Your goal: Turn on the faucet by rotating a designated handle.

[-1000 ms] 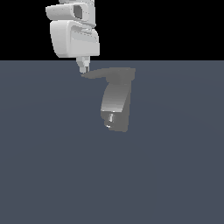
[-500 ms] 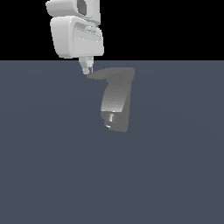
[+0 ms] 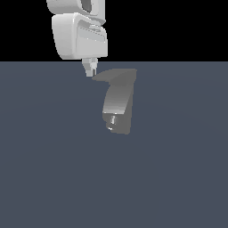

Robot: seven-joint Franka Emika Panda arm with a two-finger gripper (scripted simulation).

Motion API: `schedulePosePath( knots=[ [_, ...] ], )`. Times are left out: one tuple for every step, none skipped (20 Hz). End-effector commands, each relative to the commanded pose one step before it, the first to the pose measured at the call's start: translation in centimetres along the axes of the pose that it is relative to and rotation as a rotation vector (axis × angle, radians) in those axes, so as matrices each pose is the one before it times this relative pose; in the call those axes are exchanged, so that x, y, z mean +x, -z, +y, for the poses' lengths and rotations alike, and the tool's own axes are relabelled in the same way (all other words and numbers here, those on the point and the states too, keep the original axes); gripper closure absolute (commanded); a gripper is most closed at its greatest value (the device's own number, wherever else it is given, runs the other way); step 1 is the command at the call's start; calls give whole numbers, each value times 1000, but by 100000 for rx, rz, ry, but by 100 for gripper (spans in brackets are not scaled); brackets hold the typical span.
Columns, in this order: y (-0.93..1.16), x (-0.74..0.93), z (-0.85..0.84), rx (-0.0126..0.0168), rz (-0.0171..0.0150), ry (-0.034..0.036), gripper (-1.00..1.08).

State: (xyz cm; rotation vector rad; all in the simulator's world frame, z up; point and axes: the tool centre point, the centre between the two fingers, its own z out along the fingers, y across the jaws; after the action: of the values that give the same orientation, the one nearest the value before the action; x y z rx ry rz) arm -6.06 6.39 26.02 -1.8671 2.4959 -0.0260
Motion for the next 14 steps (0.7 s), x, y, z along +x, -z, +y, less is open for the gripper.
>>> schedulePosePath(
  knots=[
    [-178,1537,17,-466,246,-953,108],
    [-44,478,52,-112,32,-25,108],
    [-44,483,52,-112,33,-25,108],
    [-44,487,53,-112,33,-25,108],
    [-49,492,51,-121,36,-27,108],
    [-44,496,55,-112,33,-25,108],
    [-48,501,53,-121,36,-27,108],
    [-43,505,56,-112,34,-24,108],
    [-48,510,54,-121,37,-26,108],
    [-48,515,54,-121,37,-26,108],
    [-48,519,55,-121,37,-26,108],
    [-47,524,56,-121,38,-26,108],
    [-47,529,56,-121,38,-26,108],
    [-51,534,54,-129,41,-28,108]
  ],
)
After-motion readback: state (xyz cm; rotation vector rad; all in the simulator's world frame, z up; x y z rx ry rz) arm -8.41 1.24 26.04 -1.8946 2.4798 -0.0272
